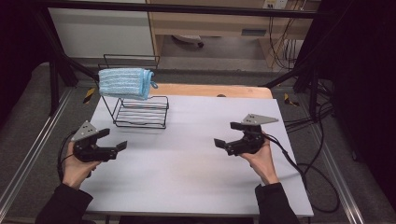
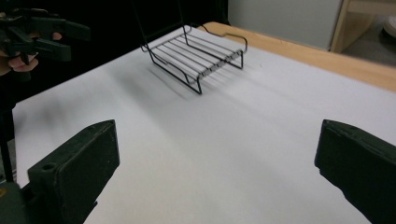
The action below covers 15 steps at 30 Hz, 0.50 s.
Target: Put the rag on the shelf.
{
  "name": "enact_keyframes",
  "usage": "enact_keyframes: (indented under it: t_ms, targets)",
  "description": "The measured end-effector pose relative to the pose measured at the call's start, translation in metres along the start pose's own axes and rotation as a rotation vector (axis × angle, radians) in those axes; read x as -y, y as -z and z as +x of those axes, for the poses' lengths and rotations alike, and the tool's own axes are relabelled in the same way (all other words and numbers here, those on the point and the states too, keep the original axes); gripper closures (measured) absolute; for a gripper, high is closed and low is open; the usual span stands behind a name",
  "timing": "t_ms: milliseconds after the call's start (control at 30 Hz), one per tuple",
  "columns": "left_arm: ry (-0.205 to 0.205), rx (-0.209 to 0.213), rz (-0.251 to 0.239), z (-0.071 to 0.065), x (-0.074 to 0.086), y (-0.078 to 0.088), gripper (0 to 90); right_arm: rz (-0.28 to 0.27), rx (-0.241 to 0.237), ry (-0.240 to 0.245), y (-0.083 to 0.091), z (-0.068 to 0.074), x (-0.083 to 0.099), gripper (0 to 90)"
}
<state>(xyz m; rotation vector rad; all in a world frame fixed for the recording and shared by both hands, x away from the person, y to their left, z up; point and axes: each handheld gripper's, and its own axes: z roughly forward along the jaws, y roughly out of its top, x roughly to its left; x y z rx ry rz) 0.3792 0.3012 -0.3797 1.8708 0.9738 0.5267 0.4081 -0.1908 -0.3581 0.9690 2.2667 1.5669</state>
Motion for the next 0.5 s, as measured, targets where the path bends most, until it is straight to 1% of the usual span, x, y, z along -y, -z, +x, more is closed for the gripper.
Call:
enact_keyframes:
  t_ms: [67, 133, 233, 300, 367, 500]
  targets:
    - [0.000, 0.014, 0.010, -0.003, 0.007, -0.005, 11.3, 0.009, 0.014, -0.005, 0.008, -0.006, 0.016, 0.6]
    - [-0.001, 0.024, 0.021, -0.006, 0.014, -0.009, 11.3, 0.018, 0.022, -0.019, 0.014, -0.011, 0.031, 0.6]
    - [-0.009, 0.036, 0.040, -0.008, 0.020, -0.013, 11.3, 0.038, 0.035, -0.037, 0.022, -0.019, 0.052, 0.6]
    - [-0.011, 0.046, 0.043, -0.010, 0.023, -0.016, 11.3, 0.046, 0.042, -0.047, 0.025, -0.022, 0.063, 0.6]
    - [-0.012, 0.054, 0.050, -0.011, 0.027, -0.019, 11.3, 0.066, 0.050, -0.054, 0.028, -0.025, 0.070, 0.6]
    - [-0.026, 0.067, 0.076, -0.015, 0.032, -0.022, 11.3, 0.051, 0.049, -0.069, 0.032, -0.027, 0.078, 0.6]
